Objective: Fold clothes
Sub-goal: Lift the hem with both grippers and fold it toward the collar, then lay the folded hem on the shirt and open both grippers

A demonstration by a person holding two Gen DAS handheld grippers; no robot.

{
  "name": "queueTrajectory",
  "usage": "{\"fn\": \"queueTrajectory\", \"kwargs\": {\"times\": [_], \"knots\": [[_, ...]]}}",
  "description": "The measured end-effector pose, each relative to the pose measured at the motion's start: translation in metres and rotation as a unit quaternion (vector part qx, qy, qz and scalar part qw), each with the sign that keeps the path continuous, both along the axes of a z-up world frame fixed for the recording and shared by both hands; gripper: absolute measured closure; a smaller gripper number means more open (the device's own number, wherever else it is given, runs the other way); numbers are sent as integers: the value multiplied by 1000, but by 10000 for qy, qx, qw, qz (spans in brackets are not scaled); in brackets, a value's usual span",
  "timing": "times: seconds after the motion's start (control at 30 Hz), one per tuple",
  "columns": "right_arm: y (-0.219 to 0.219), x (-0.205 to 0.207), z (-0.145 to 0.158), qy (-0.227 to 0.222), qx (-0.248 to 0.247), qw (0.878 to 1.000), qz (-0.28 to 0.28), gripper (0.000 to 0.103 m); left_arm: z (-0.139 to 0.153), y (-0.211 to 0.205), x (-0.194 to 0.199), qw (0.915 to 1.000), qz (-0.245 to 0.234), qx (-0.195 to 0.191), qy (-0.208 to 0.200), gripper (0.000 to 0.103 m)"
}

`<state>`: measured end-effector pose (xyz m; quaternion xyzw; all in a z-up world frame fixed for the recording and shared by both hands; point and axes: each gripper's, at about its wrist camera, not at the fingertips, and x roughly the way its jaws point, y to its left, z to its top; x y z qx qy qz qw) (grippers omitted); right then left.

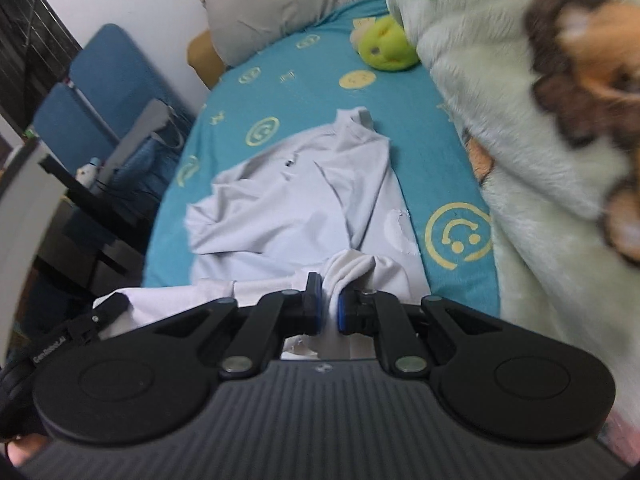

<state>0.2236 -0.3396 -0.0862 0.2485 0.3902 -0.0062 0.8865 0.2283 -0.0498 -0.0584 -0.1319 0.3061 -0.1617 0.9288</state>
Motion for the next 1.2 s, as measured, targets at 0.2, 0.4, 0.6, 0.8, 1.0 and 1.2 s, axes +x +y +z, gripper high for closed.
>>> {"fn": "queueTrajectory", "kwargs": {"times": [0.2,0.4,0.6,0.8,1.0,1.2], "knots": [[17,31,-32,387,-687,9968,138,91,-51,-14,28,9974,-175,574,406,101],[27,46,-57,766,-1091,9906,308,90,-79,-20,43,9920,-391,939,745,100],[30,43,-49,706,-1183,9902,229,90,-72,-26,37,9914,-444,1035,660,71],[56,17,-16,-25,-1708,9848,311,3,-39,-29,9,9913,-183,1299,109,15],[71,-21,25,-850,-1844,9787,311,0,-1,-17,-35,9915,48,1215,-453,0],[74,-59,42,-950,-1764,9796,180,0,26,-2,-79,9929,126,1022,-596,0]]}}
